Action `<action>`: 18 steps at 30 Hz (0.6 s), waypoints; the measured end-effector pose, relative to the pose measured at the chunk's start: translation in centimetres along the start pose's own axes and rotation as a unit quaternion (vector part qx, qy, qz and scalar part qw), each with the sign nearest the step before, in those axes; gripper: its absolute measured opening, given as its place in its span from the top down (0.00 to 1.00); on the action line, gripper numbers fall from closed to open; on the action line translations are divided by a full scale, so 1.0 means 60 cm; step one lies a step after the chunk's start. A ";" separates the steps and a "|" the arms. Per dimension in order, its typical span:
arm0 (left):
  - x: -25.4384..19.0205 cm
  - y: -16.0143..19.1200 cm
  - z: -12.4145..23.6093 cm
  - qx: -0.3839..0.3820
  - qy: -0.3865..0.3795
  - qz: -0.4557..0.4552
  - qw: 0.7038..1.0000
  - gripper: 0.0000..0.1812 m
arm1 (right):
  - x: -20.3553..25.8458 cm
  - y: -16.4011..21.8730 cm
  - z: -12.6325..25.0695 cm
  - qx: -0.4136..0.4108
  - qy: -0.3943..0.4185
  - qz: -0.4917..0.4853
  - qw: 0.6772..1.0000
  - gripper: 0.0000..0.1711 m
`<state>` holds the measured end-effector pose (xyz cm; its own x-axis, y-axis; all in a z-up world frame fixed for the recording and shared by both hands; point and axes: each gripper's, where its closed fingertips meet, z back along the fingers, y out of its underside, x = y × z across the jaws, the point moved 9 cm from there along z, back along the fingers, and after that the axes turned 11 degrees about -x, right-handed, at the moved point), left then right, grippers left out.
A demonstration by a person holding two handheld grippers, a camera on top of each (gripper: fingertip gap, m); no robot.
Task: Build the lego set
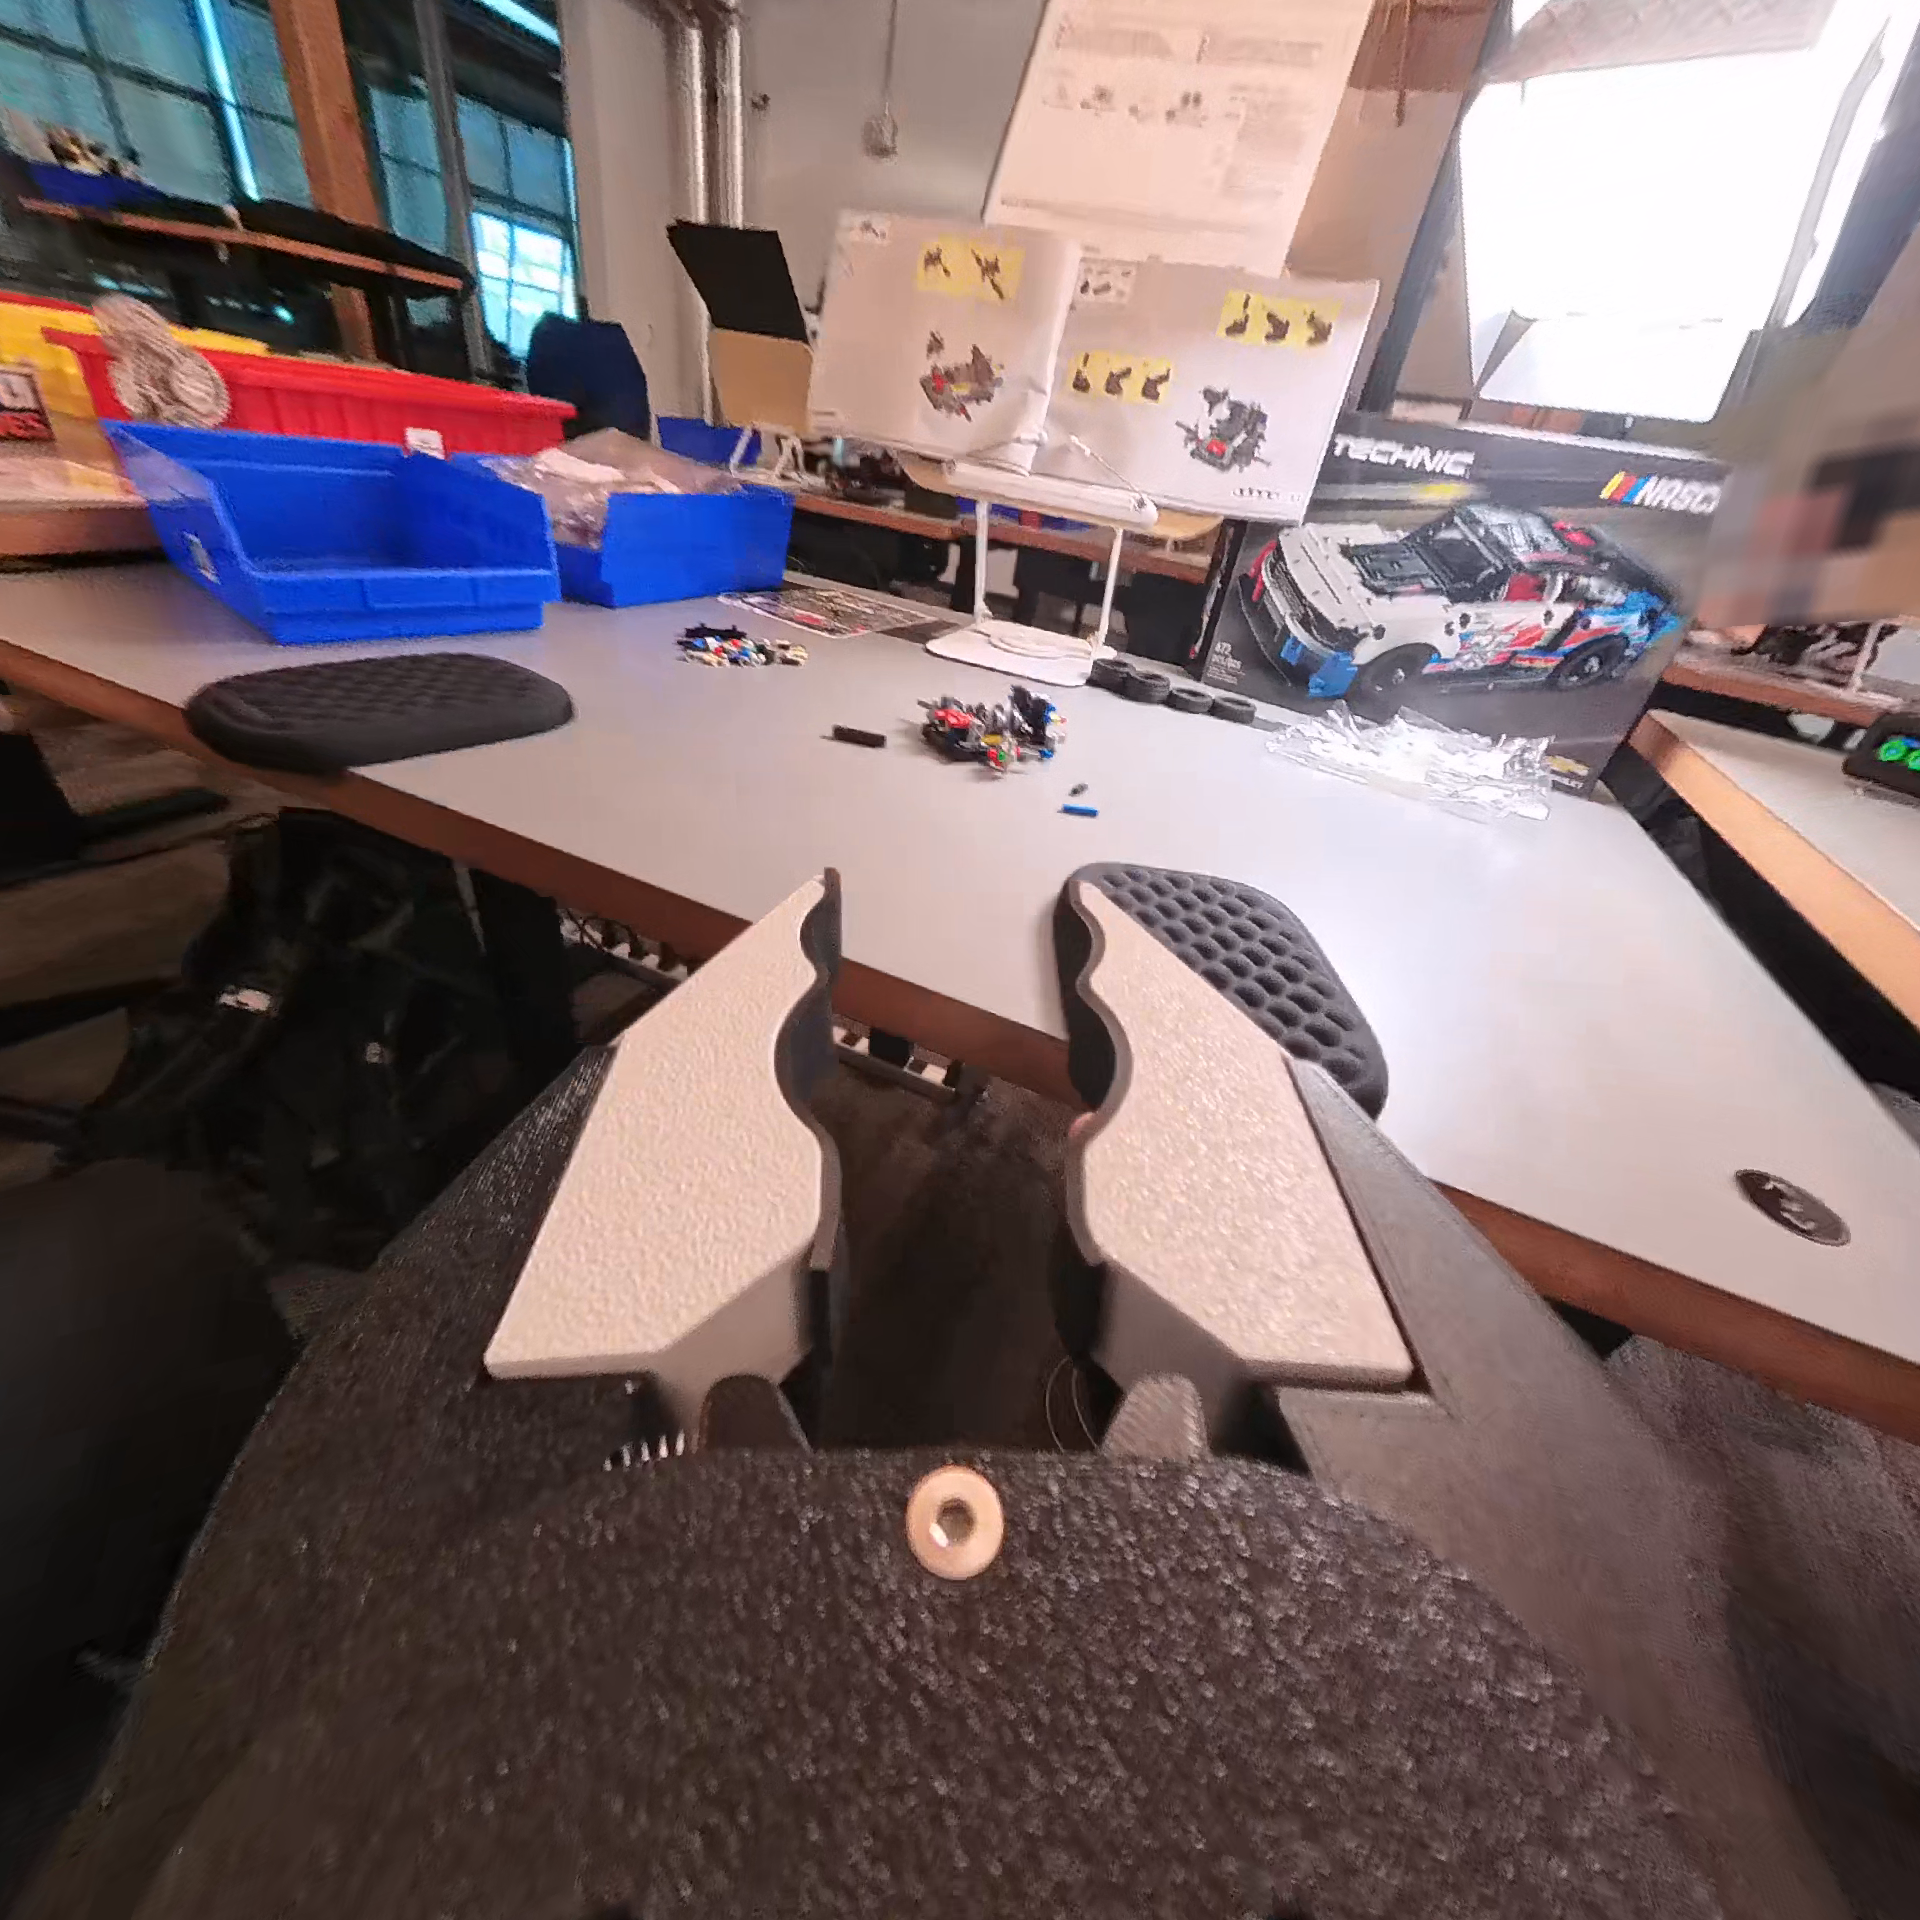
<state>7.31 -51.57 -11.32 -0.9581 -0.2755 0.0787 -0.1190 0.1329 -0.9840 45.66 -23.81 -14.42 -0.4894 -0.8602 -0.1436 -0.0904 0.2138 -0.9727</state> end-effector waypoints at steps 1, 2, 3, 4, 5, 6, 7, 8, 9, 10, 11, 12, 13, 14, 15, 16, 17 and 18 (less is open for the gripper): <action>0.005 0.016 -0.016 0.007 0.000 0.004 1.000 0.93 | -0.008 0.014 -0.015 0.006 0.000 -0.005 1.000 0.77; 0.010 0.034 -0.032 0.010 0.004 0.009 1.000 0.93 | -0.016 0.027 -0.033 0.010 -0.002 -0.009 1.000 0.76; 0.015 0.051 -0.049 0.011 0.014 0.014 1.000 0.93 | -0.024 0.039 -0.053 0.011 -0.003 -0.007 1.000 0.76; 0.020 0.068 -0.067 0.011 0.025 0.018 0.999 0.93 | -0.032 0.051 -0.077 0.011 -0.006 -0.005 1.000 0.76; 0.026 0.083 -0.086 0.012 0.032 0.024 0.999 0.93 | -0.037 0.061 -0.105 0.011 -0.016 -0.007 1.000 0.76; 0.030 0.095 -0.108 0.012 0.042 0.031 0.999 0.93 | -0.041 0.069 -0.135 0.007 -0.031 -0.013 0.999 0.76; 0.035 0.104 -0.132 0.011 0.052 0.038 0.998 0.93 | -0.044 0.074 -0.167 0.004 -0.042 -0.018 0.999 0.76; 0.041 0.110 -0.158 0.008 0.059 0.042 0.997 0.93 | -0.045 0.078 -0.200 -0.001 -0.051 -0.020 0.999 0.76; 0.046 0.114 -0.186 0.006 0.066 0.044 0.997 0.93 | -0.045 0.080 -0.232 -0.005 -0.061 -0.018 0.998 0.76; 0.052 0.117 -0.214 0.004 0.074 0.045 0.996 0.93 | -0.044 0.081 -0.262 -0.007 -0.071 -0.014 0.997 0.76; 0.056 0.116 -0.240 0.001 0.082 0.045 0.996 0.93 | -0.043 0.080 -0.291 -0.007 -0.082 -0.010 0.997 0.76; 0.060 0.115 -0.263 -0.004 0.091 0.046 0.995 0.93 | -0.042 0.079 -0.317 -0.006 -0.092 -0.008 0.996 0.76; 0.063 0.113 -0.284 -0.004 0.099 0.047 0.994 0.93 | -0.042 0.076 -0.340 -0.004 -0.100 -0.006 0.995 0.75; 0.066 0.112 -0.303 0.000 0.106 0.047 0.993 0.93 | -0.043 0.073 -0.360 -0.001 -0.105 -0.003 0.994 0.75; 0.067 0.110 -0.318 0.008 0.117 0.049 0.992 0.93 | -0.045 0.068 -0.378 0.004 -0.108 0.002 0.994 0.76; 0.066 0.107 -0.330 0.020 0.134 0.052 0.989 0.93 | -0.049 0.062 -0.392 0.011 -0.112 0.009 0.994 0.76; 0.063 0.104 -0.340 0.039 0.152 0.055 0.986 0.93 | -0.053 0.055 -0.404 0.022 -0.117 0.019 0.993 0.76; 0.060 0.101 -0.349 0.056 0.167 0.059 0.983 0.93 | -0.059 0.048 -0.414 0.041 -0.122 0.032 0.991 0.77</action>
<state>-2.32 -31.84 -13.64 -0.9978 0.0659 -0.0069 0.0092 0.0352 -0.9993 25.59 -8.67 -12.20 -0.2663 -0.9346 -0.2359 0.0097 0.2421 -0.9702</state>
